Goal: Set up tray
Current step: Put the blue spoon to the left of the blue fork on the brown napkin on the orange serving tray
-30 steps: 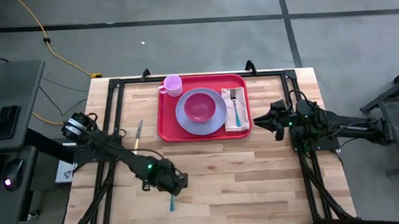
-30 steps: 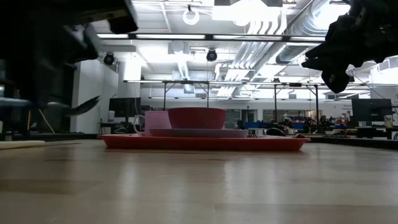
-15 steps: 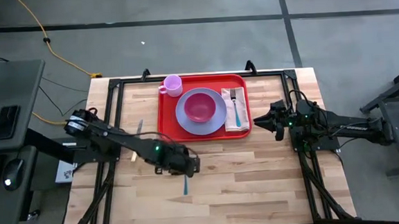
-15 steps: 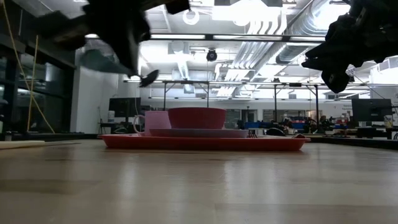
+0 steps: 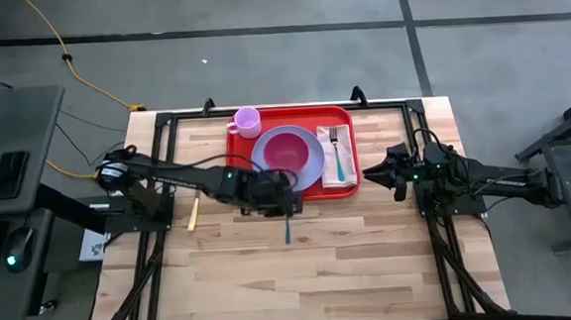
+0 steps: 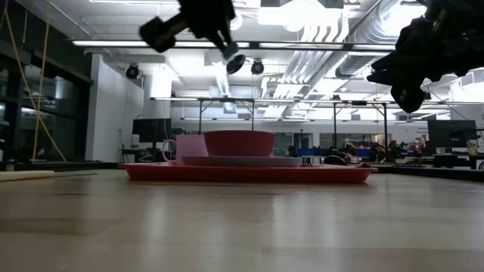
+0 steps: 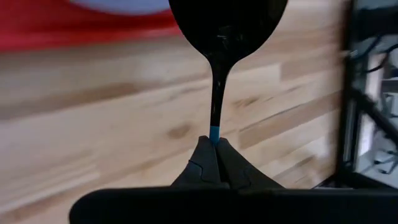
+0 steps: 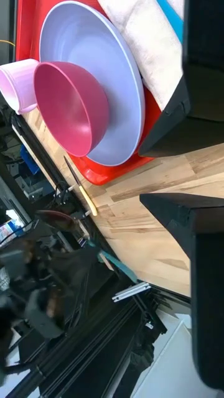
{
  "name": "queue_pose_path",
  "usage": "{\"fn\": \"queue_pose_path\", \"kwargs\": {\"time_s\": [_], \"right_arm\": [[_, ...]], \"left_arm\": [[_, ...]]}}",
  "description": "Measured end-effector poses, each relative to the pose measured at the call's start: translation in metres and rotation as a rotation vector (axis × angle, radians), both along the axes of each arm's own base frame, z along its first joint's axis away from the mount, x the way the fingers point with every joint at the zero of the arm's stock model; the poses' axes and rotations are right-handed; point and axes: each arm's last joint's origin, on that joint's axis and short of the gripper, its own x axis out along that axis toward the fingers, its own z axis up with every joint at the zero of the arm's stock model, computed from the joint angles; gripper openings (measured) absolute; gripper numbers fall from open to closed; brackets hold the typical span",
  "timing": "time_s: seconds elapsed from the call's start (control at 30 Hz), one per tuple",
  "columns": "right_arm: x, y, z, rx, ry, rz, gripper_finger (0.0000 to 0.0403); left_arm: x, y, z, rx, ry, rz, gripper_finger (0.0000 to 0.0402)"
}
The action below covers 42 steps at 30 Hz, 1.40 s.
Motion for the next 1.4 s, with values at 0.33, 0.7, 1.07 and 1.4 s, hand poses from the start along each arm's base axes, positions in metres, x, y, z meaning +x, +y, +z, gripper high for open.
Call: {"fn": "queue_pose_path", "kwargs": {"time_s": [0.33, 0.7, 1.07, 1.4], "right_arm": [[0.000, 0.000, -0.001, -0.006, 0.006, 0.002, 0.0083], [0.001, 0.000, -0.002, -0.009, 0.019, 0.006, 0.0083], [0.001, -0.002, -0.001, -0.085, 0.020, -0.041, 0.0083], [0.003, -0.003, 0.007, -0.065, -0.063, -0.054, 0.0083]], "left_arm": [[0.047, 0.040, 0.025, 0.119, -0.052, -0.057, 0.0006], [0.087, 0.088, 0.045, 0.189, -0.062, -0.077, 0.0005], [0.100, 0.117, 0.044, 0.198, -0.086, -0.037, 0.0005], [0.104, 0.123, 0.048, 0.223, -0.150, -0.017, 0.0005]]}}
